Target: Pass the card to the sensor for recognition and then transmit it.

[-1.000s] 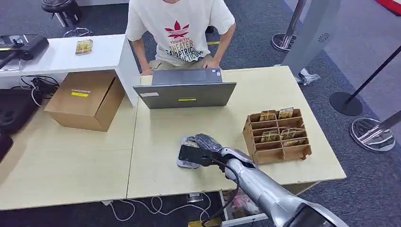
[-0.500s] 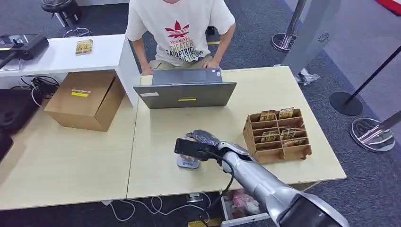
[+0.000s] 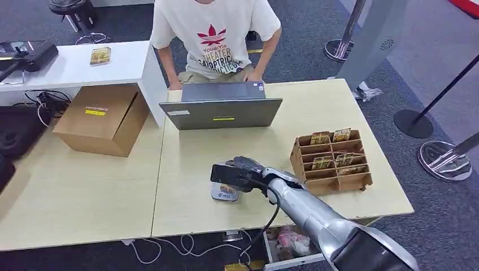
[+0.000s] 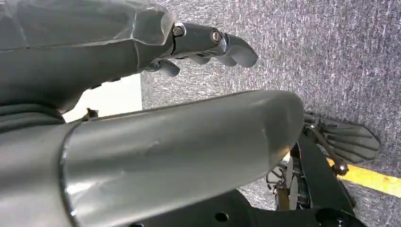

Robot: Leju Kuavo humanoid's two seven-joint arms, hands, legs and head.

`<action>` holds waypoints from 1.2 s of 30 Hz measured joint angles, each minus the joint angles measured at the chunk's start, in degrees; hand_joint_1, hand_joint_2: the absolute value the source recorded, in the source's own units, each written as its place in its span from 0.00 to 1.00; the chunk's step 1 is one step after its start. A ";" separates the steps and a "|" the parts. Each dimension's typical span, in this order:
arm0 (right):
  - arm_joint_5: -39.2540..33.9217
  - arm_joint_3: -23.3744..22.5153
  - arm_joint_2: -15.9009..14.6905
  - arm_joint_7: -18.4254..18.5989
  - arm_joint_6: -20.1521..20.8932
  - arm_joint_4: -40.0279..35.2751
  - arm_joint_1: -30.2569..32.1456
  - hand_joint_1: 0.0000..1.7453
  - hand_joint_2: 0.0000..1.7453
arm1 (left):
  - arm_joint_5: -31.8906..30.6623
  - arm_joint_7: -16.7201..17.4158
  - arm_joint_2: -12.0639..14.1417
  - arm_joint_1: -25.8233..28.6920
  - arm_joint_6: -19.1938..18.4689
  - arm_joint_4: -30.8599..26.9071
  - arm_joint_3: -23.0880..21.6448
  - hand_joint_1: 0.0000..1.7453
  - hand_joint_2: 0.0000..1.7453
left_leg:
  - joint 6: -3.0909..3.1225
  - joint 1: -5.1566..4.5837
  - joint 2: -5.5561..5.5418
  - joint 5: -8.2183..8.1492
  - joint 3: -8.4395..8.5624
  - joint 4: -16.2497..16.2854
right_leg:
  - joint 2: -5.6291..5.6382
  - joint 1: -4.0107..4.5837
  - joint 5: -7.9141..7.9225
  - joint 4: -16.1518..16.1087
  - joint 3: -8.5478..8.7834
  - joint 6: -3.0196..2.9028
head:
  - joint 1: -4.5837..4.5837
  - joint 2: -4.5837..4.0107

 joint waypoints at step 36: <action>-0.20 0.04 0.83 3.45 1.84 2.52 0.27 1.00 1.00 | 0.02 -0.50 0.33 -0.03 0.00 0.00 0.00 0.00 0.00 | 0.00 0.00 0.02 0.00 0.04 0.00 | 0.02 0.00 0.00 0.00 0.02 0.00 | 0.00 0.00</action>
